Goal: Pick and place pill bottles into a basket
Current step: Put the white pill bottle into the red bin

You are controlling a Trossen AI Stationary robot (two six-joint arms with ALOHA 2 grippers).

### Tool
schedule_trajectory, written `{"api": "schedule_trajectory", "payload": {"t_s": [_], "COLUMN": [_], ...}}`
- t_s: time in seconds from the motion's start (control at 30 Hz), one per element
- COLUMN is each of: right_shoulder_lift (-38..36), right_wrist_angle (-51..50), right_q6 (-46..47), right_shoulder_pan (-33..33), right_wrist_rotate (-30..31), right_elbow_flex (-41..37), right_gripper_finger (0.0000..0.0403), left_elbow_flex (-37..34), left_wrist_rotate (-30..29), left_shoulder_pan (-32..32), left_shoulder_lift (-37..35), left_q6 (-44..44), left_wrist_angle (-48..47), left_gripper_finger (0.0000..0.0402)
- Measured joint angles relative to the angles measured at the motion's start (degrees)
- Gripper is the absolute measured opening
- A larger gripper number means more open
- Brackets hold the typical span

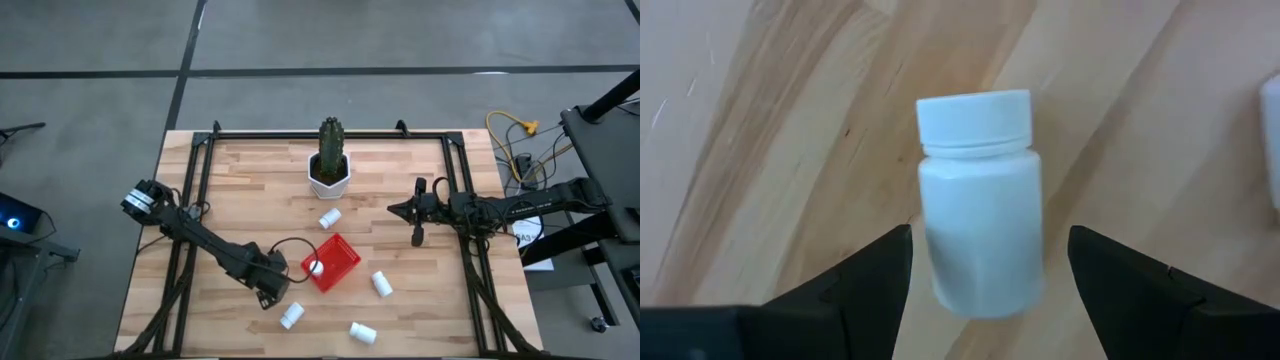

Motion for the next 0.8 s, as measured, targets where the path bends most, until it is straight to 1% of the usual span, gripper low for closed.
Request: {"api": "schedule_trajectory", "payload": {"t_s": [0.3,0.47,0.8], "right_shoulder_lift": [0.0,0.0,0.0], "right_wrist_angle": [-1.0,-2.6,-2.6], "right_q6": [0.3,0.9,1.5], "right_shoulder_pan": [0.0,0.0,0.0], "right_wrist_rotate": [0.0,0.0,0.0], "right_elbow_flex": [0.0,0.0,0.0], "right_gripper_finger": [0.0008,0.0008,0.0008], "left_elbow_flex": [0.2,0.9,0.7], "left_wrist_rotate": [0.5,0.7,1.0], "left_shoulder_pan": [0.0,0.0,0.0], "left_shoulder_lift": [4.3,4.0,3.9], "left_q6": [2.6,3.3,3.6], "left_wrist_angle": [0.3,0.3,0.3], "left_gripper_finger": [0.0251,0.0251,0.0251]}}
